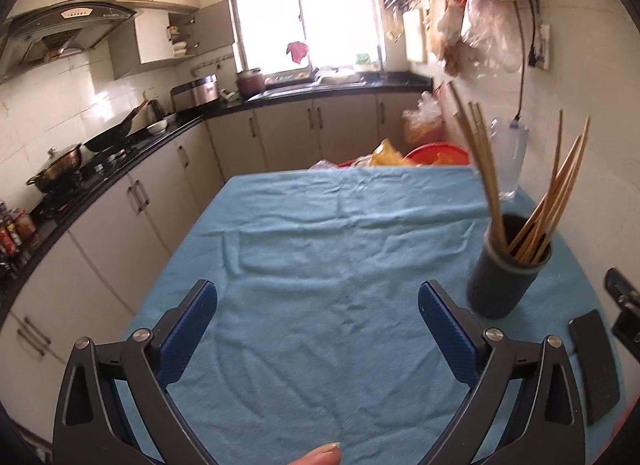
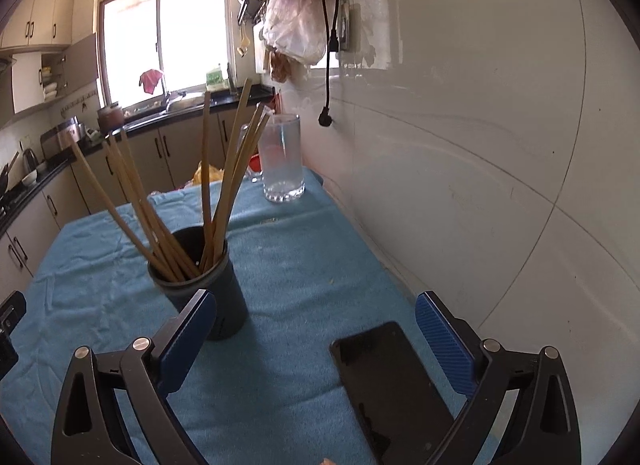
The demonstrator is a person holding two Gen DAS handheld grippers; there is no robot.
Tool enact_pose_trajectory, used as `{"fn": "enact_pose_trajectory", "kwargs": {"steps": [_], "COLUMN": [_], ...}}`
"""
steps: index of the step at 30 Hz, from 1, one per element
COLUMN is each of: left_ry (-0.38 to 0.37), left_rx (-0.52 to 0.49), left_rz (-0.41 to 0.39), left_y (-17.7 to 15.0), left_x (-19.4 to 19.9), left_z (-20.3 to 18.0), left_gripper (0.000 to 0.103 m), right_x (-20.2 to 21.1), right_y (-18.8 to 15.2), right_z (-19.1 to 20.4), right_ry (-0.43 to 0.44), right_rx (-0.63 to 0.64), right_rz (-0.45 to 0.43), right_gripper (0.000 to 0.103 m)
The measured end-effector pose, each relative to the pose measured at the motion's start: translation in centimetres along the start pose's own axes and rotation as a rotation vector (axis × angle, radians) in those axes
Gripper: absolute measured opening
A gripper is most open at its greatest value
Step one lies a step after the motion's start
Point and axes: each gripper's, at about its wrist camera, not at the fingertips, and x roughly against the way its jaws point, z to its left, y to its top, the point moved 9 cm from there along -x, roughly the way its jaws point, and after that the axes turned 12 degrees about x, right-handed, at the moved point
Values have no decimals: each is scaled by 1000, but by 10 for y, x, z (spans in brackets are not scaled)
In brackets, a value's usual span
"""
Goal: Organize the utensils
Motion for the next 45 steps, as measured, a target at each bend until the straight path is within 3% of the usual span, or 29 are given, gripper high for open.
{"fn": "enact_pose_trajectory", "kwargs": {"steps": [7, 15, 18, 26, 45], "left_ry": [49, -22, -8, -1, -11], "left_rx": [-69, -18, 6, 31, 57], "left_rz": [-40, -64, -64, -83, -37], "left_y": [-24, -48, -59, -72, -85], "left_x": [34, 80, 87, 105, 102], "left_z": [18, 36, 42, 54, 62], "left_gripper": [100, 100, 100, 100, 100], "right_x": [26, 82, 106, 135, 138], "right_y": [-16, -44, -49, -63, -76], "right_z": [9, 10, 8, 5, 23], "right_ry": [-13, -31, -32, -11, 13], "right_rx": [39, -3, -24, -61, -11], "right_rz": [-21, -91, -149, -197, -182], "right_gripper": [102, 102, 103, 103, 103]}}
